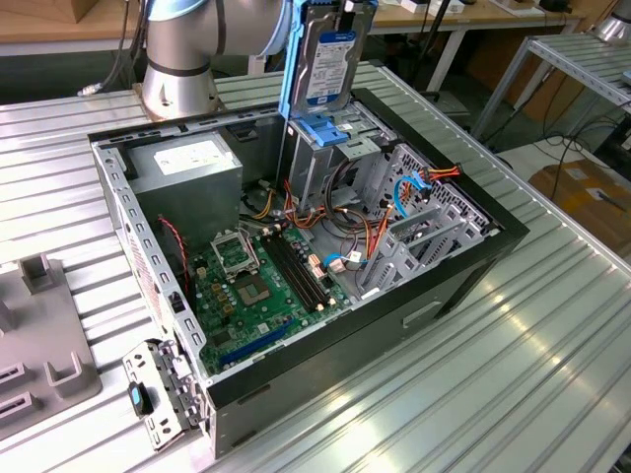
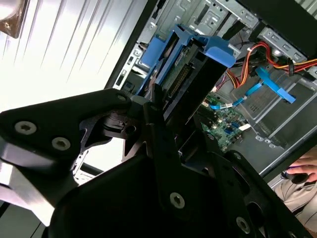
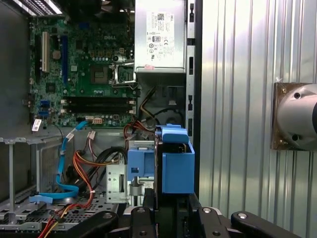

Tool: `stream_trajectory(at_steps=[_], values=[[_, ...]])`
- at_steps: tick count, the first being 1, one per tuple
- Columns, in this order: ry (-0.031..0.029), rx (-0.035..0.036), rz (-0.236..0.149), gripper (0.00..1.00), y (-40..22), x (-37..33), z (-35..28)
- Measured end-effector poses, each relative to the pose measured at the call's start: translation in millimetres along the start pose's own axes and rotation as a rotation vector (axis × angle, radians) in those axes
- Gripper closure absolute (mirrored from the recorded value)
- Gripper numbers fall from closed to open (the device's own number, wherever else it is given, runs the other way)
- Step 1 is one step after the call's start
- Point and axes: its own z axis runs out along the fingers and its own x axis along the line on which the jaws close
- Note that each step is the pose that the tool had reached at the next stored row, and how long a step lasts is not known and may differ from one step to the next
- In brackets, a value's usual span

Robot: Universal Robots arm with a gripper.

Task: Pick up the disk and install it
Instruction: 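Pick up the disk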

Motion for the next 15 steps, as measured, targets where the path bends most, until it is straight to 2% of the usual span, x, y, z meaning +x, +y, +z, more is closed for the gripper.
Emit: stream_trajectory(at_steps=[1, 2, 4, 8, 10, 15], values=[[0.0, 0.0, 0.0, 0.65, -3.4, 0.1, 0.1], [0.0, 0.0, 0.0, 0.65, -10.9, 0.2, 0.1], [0.0, 0.0, 0.0, 0.65, -16.5, 0.3, 0.2], [0.0, 0.0, 0.0, 0.65, -17.4, 0.3, 0.2], [0.0, 0.0, 0.0, 0.65, -19.8, 0.4, 0.2], [0.0, 0.0, 0.0, 0.65, -20.1, 0.4, 0.2]])
